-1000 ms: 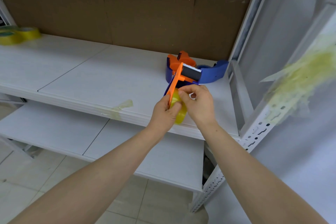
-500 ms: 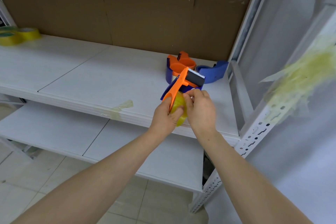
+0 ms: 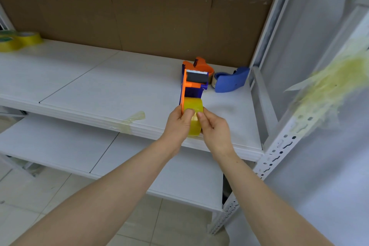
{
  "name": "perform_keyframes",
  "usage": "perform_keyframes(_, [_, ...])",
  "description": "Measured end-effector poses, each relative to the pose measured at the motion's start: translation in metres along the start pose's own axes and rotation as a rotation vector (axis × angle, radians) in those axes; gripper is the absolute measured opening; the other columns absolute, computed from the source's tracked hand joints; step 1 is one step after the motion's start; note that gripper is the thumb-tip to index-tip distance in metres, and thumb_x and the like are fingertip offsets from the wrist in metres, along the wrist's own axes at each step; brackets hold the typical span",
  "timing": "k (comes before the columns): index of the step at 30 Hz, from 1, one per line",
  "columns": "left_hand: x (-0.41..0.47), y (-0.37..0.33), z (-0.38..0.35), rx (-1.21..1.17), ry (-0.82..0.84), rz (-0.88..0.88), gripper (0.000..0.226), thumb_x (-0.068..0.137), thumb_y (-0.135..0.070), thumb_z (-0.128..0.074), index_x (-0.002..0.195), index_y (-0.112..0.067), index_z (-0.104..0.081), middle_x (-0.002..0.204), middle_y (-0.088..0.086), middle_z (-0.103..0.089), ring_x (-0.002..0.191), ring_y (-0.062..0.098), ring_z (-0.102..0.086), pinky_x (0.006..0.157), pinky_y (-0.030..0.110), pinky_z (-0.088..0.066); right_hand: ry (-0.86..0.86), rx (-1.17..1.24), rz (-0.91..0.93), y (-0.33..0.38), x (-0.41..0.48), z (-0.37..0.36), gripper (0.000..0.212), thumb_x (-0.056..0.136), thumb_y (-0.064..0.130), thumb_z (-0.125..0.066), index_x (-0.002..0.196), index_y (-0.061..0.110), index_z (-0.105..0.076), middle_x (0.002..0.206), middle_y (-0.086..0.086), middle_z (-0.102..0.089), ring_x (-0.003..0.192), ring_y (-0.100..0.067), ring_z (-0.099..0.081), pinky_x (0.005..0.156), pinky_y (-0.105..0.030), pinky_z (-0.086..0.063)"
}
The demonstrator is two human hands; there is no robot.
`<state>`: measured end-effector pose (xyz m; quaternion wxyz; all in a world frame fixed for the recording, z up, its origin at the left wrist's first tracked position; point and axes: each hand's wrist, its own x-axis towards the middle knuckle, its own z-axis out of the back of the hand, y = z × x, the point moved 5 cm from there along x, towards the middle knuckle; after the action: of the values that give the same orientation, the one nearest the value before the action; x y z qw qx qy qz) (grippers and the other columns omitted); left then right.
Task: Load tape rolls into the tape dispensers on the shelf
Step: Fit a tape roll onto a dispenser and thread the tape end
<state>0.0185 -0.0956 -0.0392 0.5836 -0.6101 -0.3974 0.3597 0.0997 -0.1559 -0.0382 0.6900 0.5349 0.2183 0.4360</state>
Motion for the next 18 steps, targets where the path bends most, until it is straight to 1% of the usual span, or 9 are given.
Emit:
perform_keyframes(2, [0.000,0.002,0.000,0.010,-0.005,0.008,0.016,0.093,-0.013,-0.042,0.094,-0.013,-0.058,0.079,-0.002,-0.056,0.070,0.008,-0.051,0.055,0.011,-0.043,-0.034,-0.072,0.015,-0.001,0.001,0.003,0.030,0.097,0.022,-0.047,0.124,0.015,-0.058,0.105,0.000,-0.060,0.098,-0.019,-0.060,0.088,-0.032,-0.051])
perform_keyframes(3, [0.000,0.002,0.001,0.017,-0.008,0.003,0.015,0.093,-0.013,-0.042,0.095,-0.013,-0.057,0.079,-0.002,-0.056,0.071,0.008,-0.051,0.057,0.015,-0.042,-0.094,-0.138,0.045,0.002,0.001,0.007,0.033,0.096,0.022,-0.049,0.128,0.017,-0.055,0.111,0.002,-0.055,0.098,-0.014,-0.056,0.086,-0.026,-0.049])
perform_keyframes(4, [0.001,0.002,0.001,0.024,-0.006,-0.005,0.015,0.094,-0.013,-0.042,0.096,-0.014,-0.057,0.079,-0.003,-0.055,0.071,0.008,-0.051,0.058,0.016,-0.041,-0.158,-0.203,0.098,0.008,0.000,0.012,0.035,0.096,0.023,-0.050,0.130,0.019,-0.053,0.114,0.004,-0.051,0.097,-0.010,-0.053,0.085,-0.022,-0.047])
perform_keyframes(5, [0.002,0.001,0.001,0.032,0.004,-0.015,0.015,0.094,-0.013,-0.042,0.098,-0.014,-0.057,0.079,-0.004,-0.056,0.073,0.008,-0.052,0.058,0.016,-0.042,-0.197,-0.258,0.165,0.014,0.001,0.016,0.034,0.096,0.023,-0.050,0.129,0.020,-0.054,0.114,0.003,-0.049,0.094,-0.008,-0.052,0.085,-0.022,-0.046])
perform_keyframes(7, [0.002,0.001,0.000,0.054,0.030,-0.040,0.017,0.094,-0.012,-0.043,0.102,-0.010,-0.058,0.082,-0.004,-0.057,0.075,0.008,-0.053,0.057,0.009,-0.044,-0.159,-0.380,0.250,0.028,0.006,0.020,0.033,0.096,0.024,-0.050,0.127,0.018,-0.057,0.113,-0.003,-0.052,0.094,-0.012,-0.054,0.086,-0.025,-0.047])
perform_keyframes(9, [0.002,0.000,-0.001,0.088,0.061,-0.075,0.017,0.094,-0.011,-0.043,0.102,-0.007,-0.058,0.084,-0.002,-0.058,0.076,0.008,-0.053,0.057,0.004,-0.042,-0.042,-0.553,0.247,0.036,0.015,0.017,0.035,0.096,0.025,-0.049,0.129,0.017,-0.056,0.115,-0.006,-0.052,0.100,-0.018,-0.055,0.088,-0.029,-0.046])
perform_keyframes(11, [0.002,0.000,-0.003,0.119,0.093,-0.102,0.015,0.094,-0.011,-0.043,0.100,-0.010,-0.057,0.083,-0.005,-0.057,0.077,0.006,-0.052,0.059,0.002,-0.041,0.046,-0.707,0.240,0.042,0.022,0.013,0.030,0.096,0.025,-0.048,0.122,0.016,-0.060,0.113,-0.007,-0.051,0.099,-0.021,-0.055,0.085,-0.032,-0.047])
perform_keyframes(14, [0.002,-0.002,-0.005,0.129,0.123,-0.119,0.012,0.094,-0.010,-0.043,0.097,-0.013,-0.054,0.080,-0.007,-0.055,0.074,0.002,-0.051,0.060,0.001,-0.040,0.061,-0.764,0.267,0.050,0.026,0.011,0.023,0.095,0.022,-0.049,0.107,0.015,-0.067,0.106,-0.006,-0.053,0.093,-0.020,-0.057,0.080,-0.032,-0.049])
perform_keyframes(18, [0.002,-0.004,-0.005,0.168,0.144,-0.130,0.011,0.094,-0.009,-0.043,0.089,-0.013,-0.052,0.074,-0.004,-0.049,0.068,0.004,-0.046,0.058,0.002,-0.040,0.030,-0.863,0.290,0.049,0.025,0.007,0.016,0.094,0.016,-0.050,0.105,0.014,-0.062,0.109,-0.004,-0.052,0.091,-0.021,-0.059,0.079,-0.035,-0.053])
